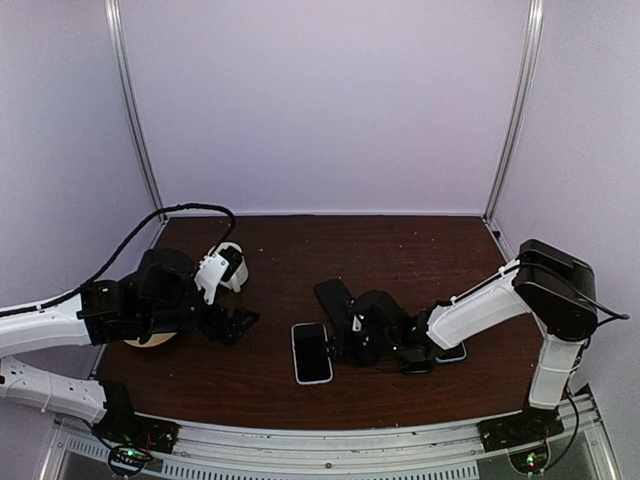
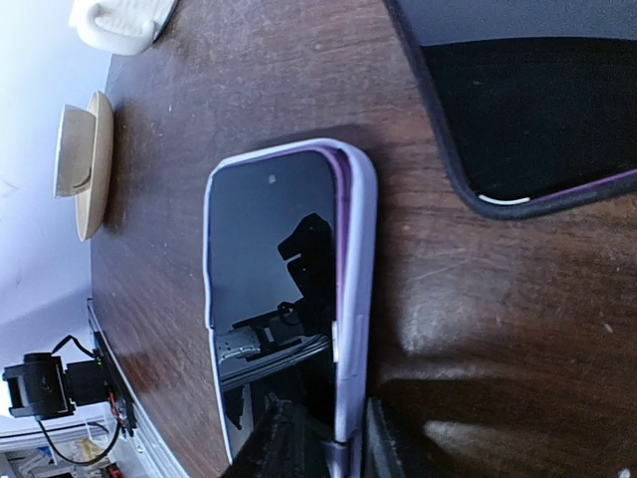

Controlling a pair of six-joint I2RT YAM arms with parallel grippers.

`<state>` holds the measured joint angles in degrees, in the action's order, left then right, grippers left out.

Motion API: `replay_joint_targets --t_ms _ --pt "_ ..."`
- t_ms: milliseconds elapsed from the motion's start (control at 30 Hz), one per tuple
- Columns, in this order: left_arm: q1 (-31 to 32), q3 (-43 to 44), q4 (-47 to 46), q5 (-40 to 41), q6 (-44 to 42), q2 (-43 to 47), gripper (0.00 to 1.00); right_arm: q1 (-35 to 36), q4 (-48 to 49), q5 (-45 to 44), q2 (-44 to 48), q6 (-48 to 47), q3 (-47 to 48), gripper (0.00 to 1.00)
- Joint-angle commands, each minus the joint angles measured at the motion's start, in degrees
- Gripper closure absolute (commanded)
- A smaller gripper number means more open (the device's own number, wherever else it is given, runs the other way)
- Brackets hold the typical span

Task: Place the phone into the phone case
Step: Place the phone with the phone case at the corner of the board.

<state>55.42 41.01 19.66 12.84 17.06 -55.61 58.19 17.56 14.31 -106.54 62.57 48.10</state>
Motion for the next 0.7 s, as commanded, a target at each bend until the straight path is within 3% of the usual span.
replay_joint_targets --t_ms 0,167,333,433,533,667 --pt "-0.49 1.43 -1.27 -0.43 0.67 0.61 0.06 1.13 -9.12 -3.89 1.45 -2.42 1.29 0.68" --pt "-0.59 1.4 -1.09 -0.95 0.78 0.23 0.06 1.11 -31.99 -9.17 4.46 -14.95 12.6 0.56" --pt "-0.73 1.27 -1.3 -0.96 0.78 0.26 0.06 -0.65 -52.15 -19.96 2.32 -27.55 27.09 0.35" --pt "-0.84 1.43 -1.18 -1.33 0.78 -0.09 0.06 -2.69 -57.24 -23.18 -1.27 -32.9 33.23 0.22" --pt "-0.85 1.52 -0.93 -1.46 0.62 -0.34 0.06 -5.08 -60.06 -24.02 -6.31 -37.21 38.96 0.01" --pt "-0.98 1.46 -0.93 -1.43 0.35 -0.59 0.06 -7.67 -61.71 -22.03 -12.95 -41.21 47.05 0.0"
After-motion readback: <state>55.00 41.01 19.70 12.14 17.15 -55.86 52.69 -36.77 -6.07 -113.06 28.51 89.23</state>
